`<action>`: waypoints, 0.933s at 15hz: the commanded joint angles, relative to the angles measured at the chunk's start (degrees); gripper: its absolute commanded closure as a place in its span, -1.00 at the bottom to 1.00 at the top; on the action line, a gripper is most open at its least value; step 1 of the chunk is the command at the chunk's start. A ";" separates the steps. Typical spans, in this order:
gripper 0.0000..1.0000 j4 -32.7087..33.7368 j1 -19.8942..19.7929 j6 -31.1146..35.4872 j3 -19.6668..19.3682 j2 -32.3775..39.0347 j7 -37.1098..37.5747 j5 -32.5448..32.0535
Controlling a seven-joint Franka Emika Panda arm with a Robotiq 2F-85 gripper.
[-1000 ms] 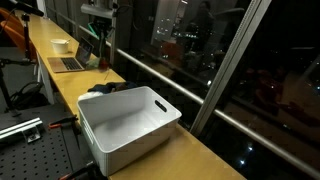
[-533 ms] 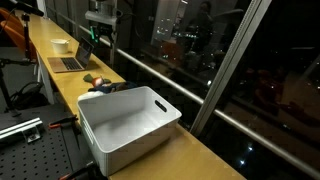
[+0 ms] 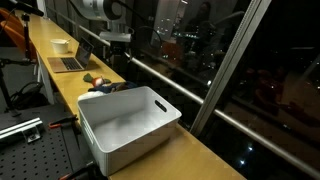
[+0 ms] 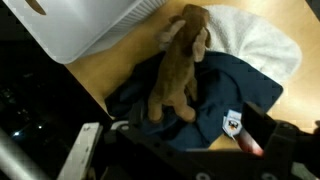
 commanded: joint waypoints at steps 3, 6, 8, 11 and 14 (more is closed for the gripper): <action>-1.00 2.39 1.37 2.02 -2.38 7.20 1.14 -9.30; -1.00 5.55 1.95 1.38 -3.07 11.55 2.07 -11.33; -1.00 8.16 2.17 0.76 -3.09 14.16 1.96 -11.11; -1.00 12.79 2.52 -0.38 -2.55 17.70 1.59 -9.34; -1.00 16.32 2.39 -0.98 -2.56 20.49 0.97 -8.23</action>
